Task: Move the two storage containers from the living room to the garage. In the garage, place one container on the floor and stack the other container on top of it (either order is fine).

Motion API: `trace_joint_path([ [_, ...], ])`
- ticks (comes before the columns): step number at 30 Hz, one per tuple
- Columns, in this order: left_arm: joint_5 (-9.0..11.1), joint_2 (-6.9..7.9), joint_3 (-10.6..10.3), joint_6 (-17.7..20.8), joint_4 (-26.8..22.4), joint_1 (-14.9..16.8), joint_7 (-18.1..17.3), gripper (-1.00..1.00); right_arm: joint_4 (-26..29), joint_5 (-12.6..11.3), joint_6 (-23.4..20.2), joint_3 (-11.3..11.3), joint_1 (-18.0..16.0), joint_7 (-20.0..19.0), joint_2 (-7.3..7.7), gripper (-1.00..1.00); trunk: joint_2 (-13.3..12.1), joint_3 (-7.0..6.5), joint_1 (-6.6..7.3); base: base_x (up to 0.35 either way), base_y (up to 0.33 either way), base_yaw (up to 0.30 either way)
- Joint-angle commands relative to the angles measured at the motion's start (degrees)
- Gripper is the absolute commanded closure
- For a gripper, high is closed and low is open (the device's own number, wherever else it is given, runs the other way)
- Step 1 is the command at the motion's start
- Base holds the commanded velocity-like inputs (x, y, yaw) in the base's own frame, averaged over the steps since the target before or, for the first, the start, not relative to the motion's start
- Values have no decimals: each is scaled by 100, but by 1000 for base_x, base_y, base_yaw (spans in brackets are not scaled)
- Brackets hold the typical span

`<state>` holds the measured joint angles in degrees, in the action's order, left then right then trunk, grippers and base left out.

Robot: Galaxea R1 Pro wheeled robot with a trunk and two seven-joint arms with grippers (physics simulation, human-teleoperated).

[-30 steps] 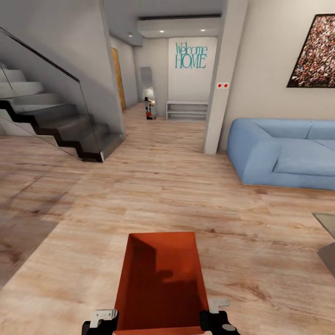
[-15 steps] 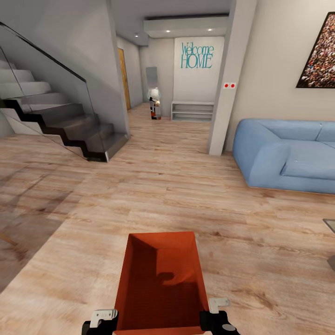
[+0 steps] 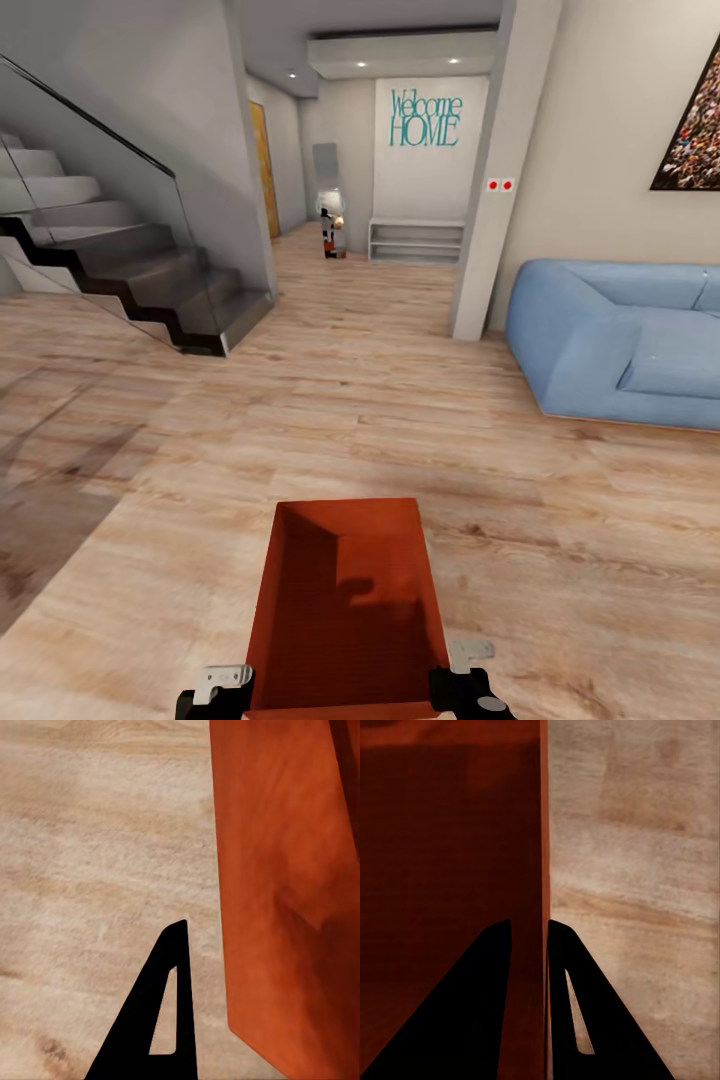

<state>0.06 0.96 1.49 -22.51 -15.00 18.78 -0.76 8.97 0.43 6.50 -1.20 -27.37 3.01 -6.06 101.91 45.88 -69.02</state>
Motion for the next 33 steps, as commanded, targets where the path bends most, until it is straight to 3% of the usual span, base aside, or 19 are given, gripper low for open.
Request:
trace_joint_path([
  [1, 17, 1, 45, -16, 6, 5, 6, 100, 0, 9, 17, 23, -5, 33, -1, 100, 2, 4, -3, 346, 0, 0],
  [33, 18, 6, 49, -16, 6, 5, 6, 100, 0, 9, 18, 23, -5, 34, -1, 100, 2, 4, -3, 346, 0, 0],
])
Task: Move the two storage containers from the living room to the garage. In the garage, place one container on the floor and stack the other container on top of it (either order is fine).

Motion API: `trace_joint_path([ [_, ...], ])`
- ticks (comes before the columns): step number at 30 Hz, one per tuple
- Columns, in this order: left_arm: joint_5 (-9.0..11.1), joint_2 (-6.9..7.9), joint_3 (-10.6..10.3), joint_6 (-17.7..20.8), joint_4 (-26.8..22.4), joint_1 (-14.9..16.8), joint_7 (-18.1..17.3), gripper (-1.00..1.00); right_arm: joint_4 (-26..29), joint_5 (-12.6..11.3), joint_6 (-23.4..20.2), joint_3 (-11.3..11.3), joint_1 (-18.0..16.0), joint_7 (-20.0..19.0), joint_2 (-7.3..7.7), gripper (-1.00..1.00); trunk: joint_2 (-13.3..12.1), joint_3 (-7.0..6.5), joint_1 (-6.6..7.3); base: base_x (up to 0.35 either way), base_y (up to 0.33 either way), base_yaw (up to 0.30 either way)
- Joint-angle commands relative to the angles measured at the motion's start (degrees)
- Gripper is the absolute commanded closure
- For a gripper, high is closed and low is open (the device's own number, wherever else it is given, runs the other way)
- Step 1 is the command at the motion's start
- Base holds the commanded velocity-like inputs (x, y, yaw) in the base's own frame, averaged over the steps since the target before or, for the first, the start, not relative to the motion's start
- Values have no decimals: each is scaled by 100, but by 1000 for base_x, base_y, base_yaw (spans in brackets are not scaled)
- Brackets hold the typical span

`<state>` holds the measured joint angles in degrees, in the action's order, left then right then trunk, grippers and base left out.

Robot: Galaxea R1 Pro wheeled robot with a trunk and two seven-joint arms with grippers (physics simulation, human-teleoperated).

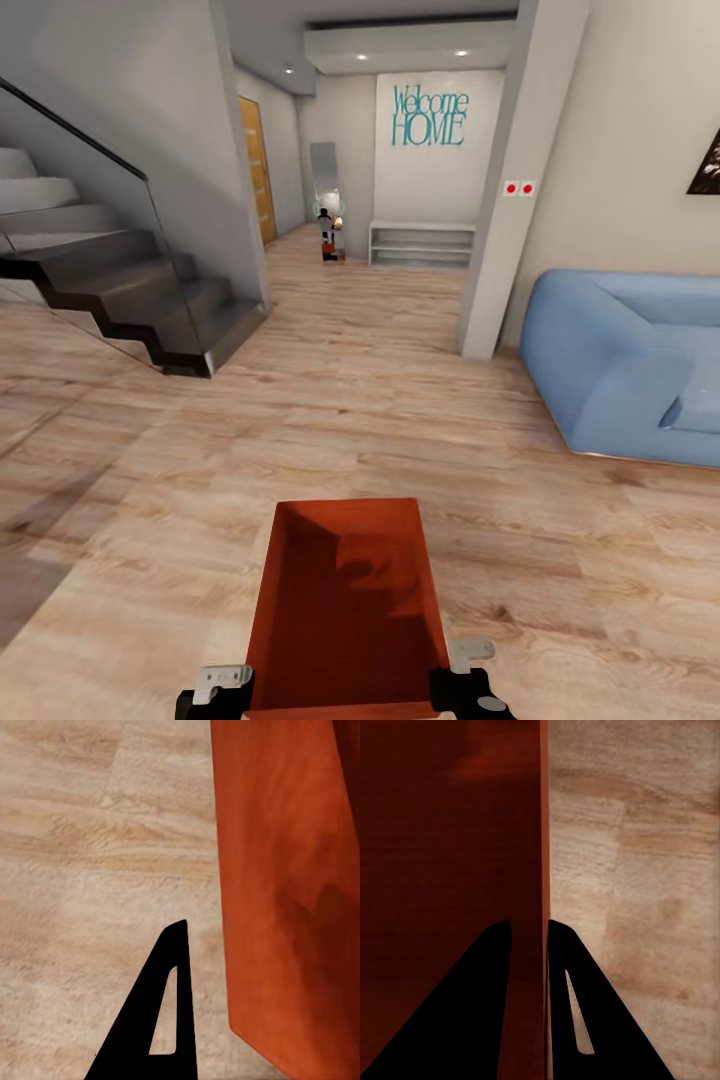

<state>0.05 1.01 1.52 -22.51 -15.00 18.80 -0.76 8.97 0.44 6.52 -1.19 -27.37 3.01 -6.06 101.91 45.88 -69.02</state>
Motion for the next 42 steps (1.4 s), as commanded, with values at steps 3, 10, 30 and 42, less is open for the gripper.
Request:
trace_joint_path([
  [3, 19, -1, 49, -16, 6, 3, 6, 100, 0, 9, 16, 22, -5, 33, -1, 100, 2, 4, -3, 346, 0, 0],
  [10, 17, 0, 47, -16, 6, 3, 6, 100, 0, 9, 16, 22, -5, 33, -1, 100, 2, 4, -3, 346, 0, 0],
  [30, 17, -1, 48, -9, 6, 2, 6, 100, 0, 9, 16, 22, -5, 33, -1, 100, 2, 4, -3, 346, 0, 0],
  [42, 18, -3, 48, -8, 6, 5, 6, 100, 0, 9, 16, 22, -5, 33, -1, 100, 2, 4, -3, 346, 0, 0],
])
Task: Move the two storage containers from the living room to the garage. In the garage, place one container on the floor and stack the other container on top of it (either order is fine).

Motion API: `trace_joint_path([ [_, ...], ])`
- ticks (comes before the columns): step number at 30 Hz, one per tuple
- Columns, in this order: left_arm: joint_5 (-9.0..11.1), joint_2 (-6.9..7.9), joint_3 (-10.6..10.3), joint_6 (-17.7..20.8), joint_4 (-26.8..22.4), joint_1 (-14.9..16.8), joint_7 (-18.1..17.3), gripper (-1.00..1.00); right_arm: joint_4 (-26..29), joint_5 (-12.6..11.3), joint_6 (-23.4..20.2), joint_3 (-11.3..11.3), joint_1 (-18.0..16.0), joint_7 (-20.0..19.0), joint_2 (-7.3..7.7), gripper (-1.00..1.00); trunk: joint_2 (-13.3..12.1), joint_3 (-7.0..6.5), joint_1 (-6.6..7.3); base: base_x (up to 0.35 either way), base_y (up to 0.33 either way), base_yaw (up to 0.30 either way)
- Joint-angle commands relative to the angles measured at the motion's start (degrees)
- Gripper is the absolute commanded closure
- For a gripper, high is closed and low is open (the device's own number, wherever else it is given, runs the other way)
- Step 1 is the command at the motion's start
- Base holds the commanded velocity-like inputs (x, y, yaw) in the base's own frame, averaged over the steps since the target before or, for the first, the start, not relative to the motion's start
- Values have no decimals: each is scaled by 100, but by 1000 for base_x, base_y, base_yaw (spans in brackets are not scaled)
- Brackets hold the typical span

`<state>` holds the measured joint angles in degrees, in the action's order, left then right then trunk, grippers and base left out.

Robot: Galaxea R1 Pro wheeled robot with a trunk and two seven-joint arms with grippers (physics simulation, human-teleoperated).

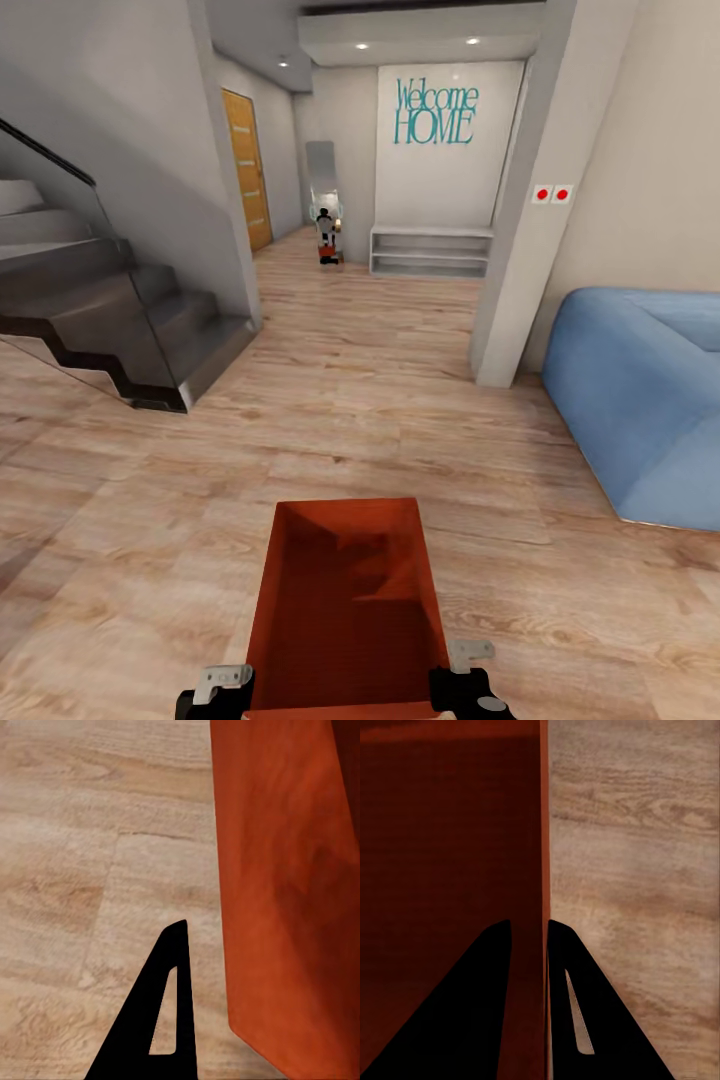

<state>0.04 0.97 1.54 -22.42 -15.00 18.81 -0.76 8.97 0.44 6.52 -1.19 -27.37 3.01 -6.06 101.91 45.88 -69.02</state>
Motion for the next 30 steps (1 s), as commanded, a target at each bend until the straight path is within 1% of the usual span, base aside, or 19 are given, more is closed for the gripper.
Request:
trace_joint_path([
  [1, 20, 1, 45, -16, 6, 4, 6, 100, -1, 9, 16, 22, -5, 33, -1, 100, 2, 4, -3, 346, 0, 0],
  [30, 19, 2, 47, -16, 6, 1, 6, 100, -1, 9, 16, 22, -5, 33, -1, 100, 2, 4, -3, 346, 0, 0],
])
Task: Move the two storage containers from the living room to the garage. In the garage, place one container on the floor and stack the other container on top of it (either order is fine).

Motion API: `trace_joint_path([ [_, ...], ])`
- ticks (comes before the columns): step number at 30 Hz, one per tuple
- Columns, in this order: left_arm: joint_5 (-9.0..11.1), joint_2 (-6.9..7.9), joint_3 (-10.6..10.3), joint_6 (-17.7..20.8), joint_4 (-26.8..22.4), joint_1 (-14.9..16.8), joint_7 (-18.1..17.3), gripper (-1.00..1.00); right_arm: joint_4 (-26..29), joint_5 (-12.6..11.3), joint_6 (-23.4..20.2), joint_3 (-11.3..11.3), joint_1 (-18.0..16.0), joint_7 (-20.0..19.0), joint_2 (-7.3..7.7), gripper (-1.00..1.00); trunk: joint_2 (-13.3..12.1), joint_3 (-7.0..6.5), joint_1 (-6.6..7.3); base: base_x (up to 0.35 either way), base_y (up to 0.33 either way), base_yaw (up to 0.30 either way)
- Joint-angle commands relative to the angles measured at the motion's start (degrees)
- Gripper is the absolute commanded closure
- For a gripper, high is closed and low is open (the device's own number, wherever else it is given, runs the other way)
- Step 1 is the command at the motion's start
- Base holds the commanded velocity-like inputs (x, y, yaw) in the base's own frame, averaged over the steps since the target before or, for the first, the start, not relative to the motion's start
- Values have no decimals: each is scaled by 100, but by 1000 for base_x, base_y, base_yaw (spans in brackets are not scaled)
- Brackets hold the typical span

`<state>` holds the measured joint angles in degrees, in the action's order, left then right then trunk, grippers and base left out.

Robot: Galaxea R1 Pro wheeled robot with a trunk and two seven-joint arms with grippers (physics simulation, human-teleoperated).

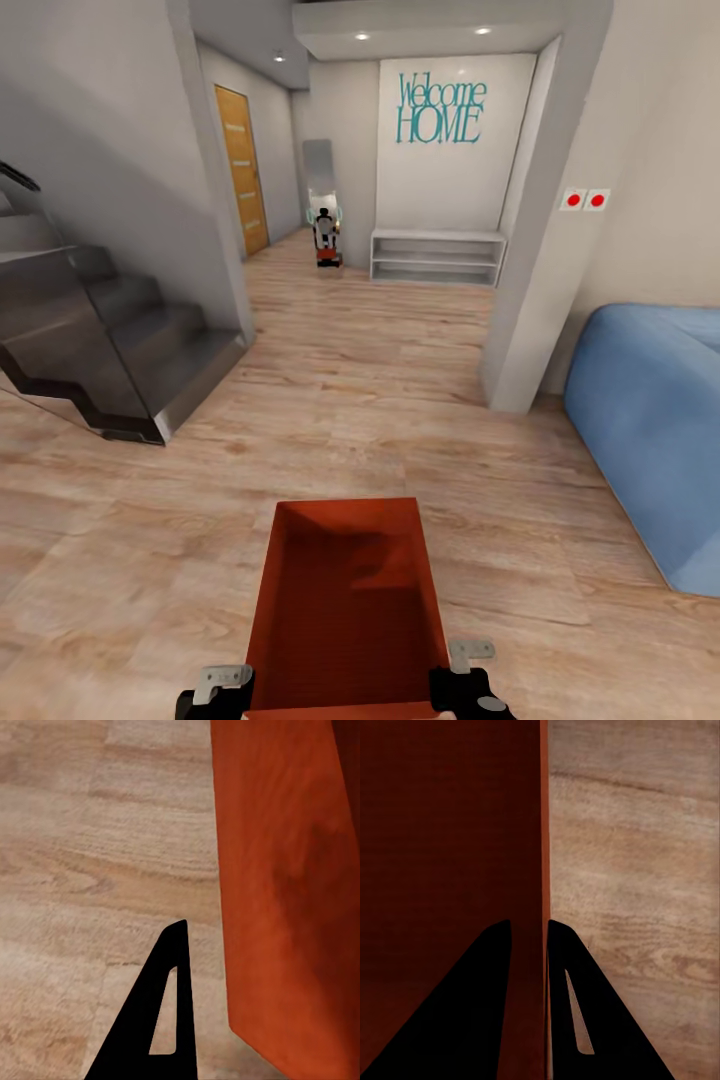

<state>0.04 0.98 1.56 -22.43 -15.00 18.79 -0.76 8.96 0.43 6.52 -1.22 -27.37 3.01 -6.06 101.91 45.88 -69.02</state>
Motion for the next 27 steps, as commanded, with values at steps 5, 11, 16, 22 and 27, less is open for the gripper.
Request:
trace_joint_path([
  [5, 21, 1, 45, -16, 6, 6, 6, 100, 0, 9, 16, 25, -5, 33, -1, 100, 2, 4, -3, 346, 0, 0],
  [11, 21, 1, 45, -16, 6, 4, 6, 100, 0, 9, 16, 25, -5, 33, -1, 100, 2, 4, -3, 346, 0, 0],
  [16, 20, -1, 43, -16, 6, 4, 6, 100, 0, 9, 16, 25, -5, 33, -1, 100, 2, 4, -3, 346, 0, 0],
  [22, 17, -1, 44, -16, 6, 2, 6, 100, 0, 9, 16, 25, -5, 33, -1, 100, 2, 4, -3, 346, 0, 0],
  [27, 17, -1, 44, -16, 6, 2, 6, 100, 0, 9, 16, 25, -5, 33, -1, 100, 2, 4, -3, 346, 0, 0],
])
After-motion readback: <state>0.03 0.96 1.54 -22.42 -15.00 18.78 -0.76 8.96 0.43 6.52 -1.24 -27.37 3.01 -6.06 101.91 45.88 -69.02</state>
